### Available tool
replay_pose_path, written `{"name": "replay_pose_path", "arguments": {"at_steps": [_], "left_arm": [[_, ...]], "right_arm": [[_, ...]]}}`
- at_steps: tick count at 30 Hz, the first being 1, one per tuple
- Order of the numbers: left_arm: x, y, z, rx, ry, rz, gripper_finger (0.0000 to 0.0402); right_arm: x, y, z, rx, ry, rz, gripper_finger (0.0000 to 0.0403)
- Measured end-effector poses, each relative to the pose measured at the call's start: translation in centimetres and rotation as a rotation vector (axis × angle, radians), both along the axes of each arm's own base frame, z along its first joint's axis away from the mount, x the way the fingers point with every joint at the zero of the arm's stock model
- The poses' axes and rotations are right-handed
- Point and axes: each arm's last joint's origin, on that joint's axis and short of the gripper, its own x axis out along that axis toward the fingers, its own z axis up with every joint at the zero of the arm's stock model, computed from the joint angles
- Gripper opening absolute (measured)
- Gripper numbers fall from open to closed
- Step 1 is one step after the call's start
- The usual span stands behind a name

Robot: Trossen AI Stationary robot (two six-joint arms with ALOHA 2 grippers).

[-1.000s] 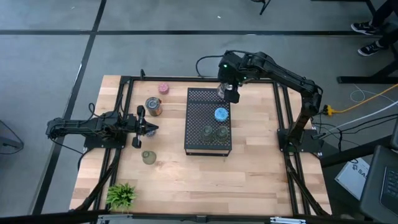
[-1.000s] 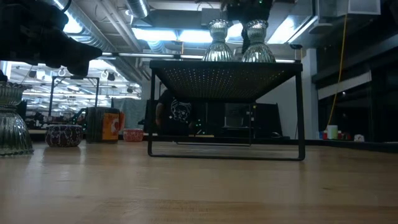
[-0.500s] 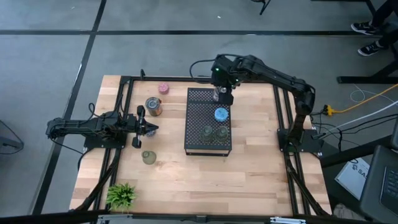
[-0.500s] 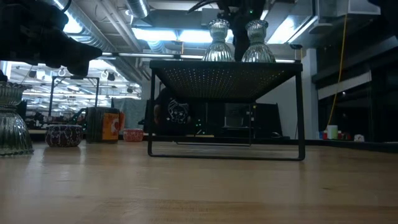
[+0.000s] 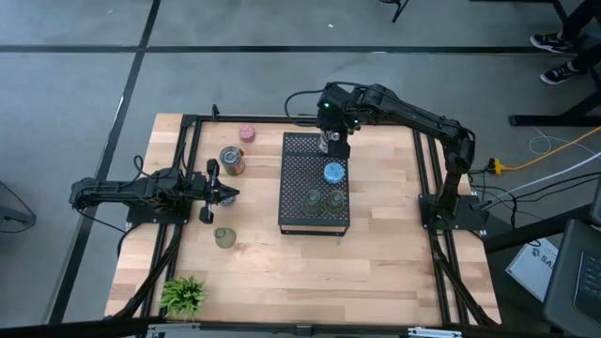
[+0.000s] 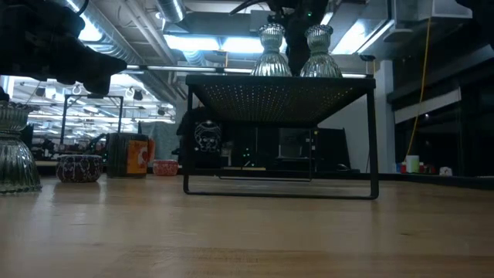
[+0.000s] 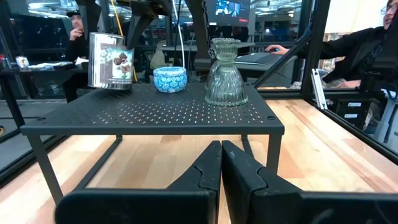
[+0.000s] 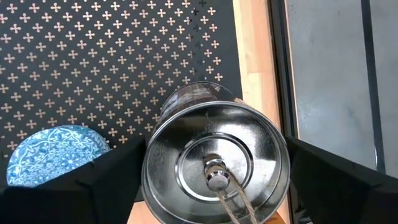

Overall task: Pick & Place candle stick holders
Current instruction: Put the brown scented candle on the shelf, then put the patterned pink scented candle on the shelf aligned with the other patterned blue scented candle

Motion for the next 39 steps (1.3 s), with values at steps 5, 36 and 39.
{"name": "replay_pose_path", "arguments": {"at_steps": [5, 36, 39], "left_arm": [[0.00, 0.00, 0.00, 0.000, 0.000, 0.000, 0.0006], [0.00, 0.00, 0.00, 0.000, 0.000, 0.000, 0.0006], [0.00, 0.00, 0.00, 0.000, 0.000, 0.000, 0.0006]], "right_arm": [[0.00, 0.00, 0.00, -0.002, 0.002, 0.005, 0.0367], [-0.07, -0.03, 0.03, -0.003, 0.000, -0.025, 0.0398], [-0.09, -0.02, 0.27, -0.009, -0.017, -0.025, 0.0399]]}}
